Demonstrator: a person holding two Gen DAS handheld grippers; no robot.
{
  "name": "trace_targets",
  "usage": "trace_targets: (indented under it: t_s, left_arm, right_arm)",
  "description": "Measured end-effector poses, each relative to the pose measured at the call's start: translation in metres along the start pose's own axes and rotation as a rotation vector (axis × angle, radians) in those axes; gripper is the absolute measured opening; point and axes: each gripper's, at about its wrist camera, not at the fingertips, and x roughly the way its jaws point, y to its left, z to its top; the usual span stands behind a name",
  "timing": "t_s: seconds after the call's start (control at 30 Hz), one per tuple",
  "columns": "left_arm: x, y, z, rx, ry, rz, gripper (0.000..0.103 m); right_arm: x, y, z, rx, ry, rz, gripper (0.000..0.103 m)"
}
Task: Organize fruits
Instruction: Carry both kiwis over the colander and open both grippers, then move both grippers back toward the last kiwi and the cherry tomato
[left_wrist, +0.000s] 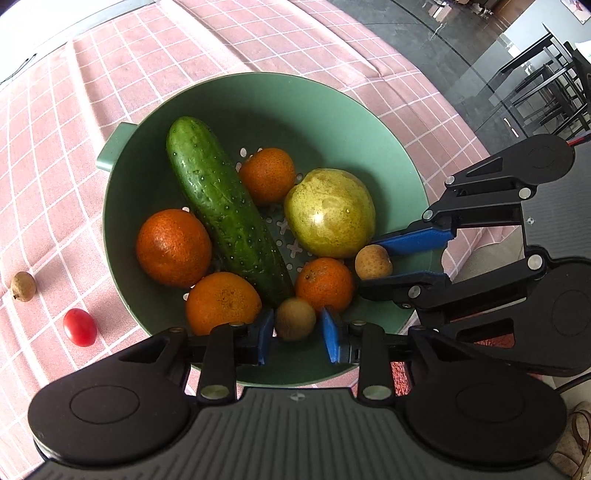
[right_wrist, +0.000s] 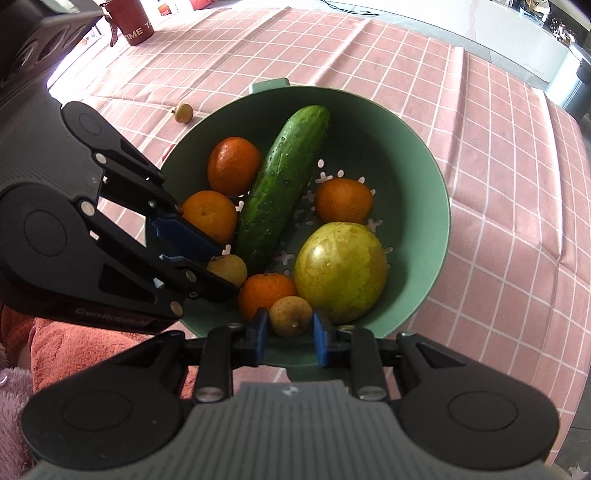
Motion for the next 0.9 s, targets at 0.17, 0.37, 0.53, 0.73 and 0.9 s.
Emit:
trace_targets:
  t_s: [0.17, 0.37, 0.53, 0.73, 0.9]
  left_arm:
    - [-0.011, 0.0, -0.004, 0.004, -0.026, 0.002, 0.039]
    - [-0.047, 0.006, -0.013, 0.011, -0.138, 0.007, 0.042]
    - [-0.086, 0.018, -0.027, 0.0, -0.26, 0.04, 0.042]
    - [-0.123, 0.042, -0.053, -0.048, -0.394, 0.107, 0.042]
    - [-0.144, 0.074, -0.08, -0.125, -0.477, 0.17, 0.042]
  right_arm:
    - [-0.002, 0.002, 0.001, -0.005, -0.001, -0.015, 0.028]
    - [-0.015, 0.005, 0.001, 0.009, -0.037, -0.056, 0.033]
    - [-0.036, 0.009, 0.0, 0.095, -0.139, -0.063, 0.04]
    - [-0.052, 0.039, 0.003, 0.188, -0.304, -0.056, 0.041]
    - [-0.045, 0.077, 0.008, 0.214, -0.397, 0.012, 0.053]
